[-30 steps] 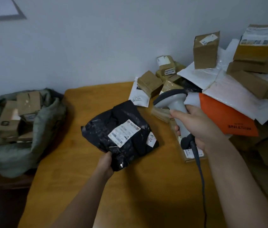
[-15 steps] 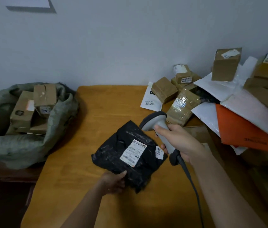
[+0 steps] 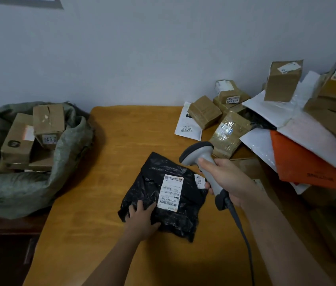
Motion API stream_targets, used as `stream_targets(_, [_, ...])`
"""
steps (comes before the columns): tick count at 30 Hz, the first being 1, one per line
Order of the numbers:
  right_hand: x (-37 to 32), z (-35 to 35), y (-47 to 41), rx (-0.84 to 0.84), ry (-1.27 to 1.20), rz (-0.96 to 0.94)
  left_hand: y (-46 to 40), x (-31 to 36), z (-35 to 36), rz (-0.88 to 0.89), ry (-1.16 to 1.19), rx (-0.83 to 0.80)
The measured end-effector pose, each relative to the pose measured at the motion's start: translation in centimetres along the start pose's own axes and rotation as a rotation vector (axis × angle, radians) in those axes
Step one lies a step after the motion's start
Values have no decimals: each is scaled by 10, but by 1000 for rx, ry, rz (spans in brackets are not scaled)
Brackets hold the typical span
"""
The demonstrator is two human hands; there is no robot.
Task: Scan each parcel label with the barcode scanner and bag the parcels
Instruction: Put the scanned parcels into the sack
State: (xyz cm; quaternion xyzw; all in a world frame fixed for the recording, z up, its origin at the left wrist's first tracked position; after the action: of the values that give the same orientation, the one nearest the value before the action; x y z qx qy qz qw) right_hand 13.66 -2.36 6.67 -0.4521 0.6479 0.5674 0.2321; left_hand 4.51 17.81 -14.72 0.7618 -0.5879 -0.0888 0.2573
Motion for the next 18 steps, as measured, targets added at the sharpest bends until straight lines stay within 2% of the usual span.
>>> stream_targets(2, [-1, -1, -1, 23, -33, 19, 1, 7, 0, 3, 20, -19])
stream_targets(7, [-1, 5, -2, 27, -88, 62, 1, 6, 1, 3, 359, -114])
stream_targets(14, [2, 17, -1, -15, -29, 90, 10, -3, 8, -9, 507, -126])
stream_targets(16, [2, 19, -1, -18, -9, 89, 11, -5, 10, 8, 451, -92])
stream_targets(18, [2, 18, 0, -20, 0, 91, 7, -10, 6, 57, 229, -33])
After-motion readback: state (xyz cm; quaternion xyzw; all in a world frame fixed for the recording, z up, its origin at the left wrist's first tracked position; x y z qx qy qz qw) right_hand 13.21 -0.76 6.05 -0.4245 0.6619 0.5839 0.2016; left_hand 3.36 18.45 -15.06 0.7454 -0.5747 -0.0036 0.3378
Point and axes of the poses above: each hand's wrist, its own y-axis away from the middle knuckle, its own z-axis out of the palm, x = y × z, the point moved 2 cm from there along -y, towards the middle knuckle, and after that the axes turned 8 degrees about x, right-handed, at the moved point
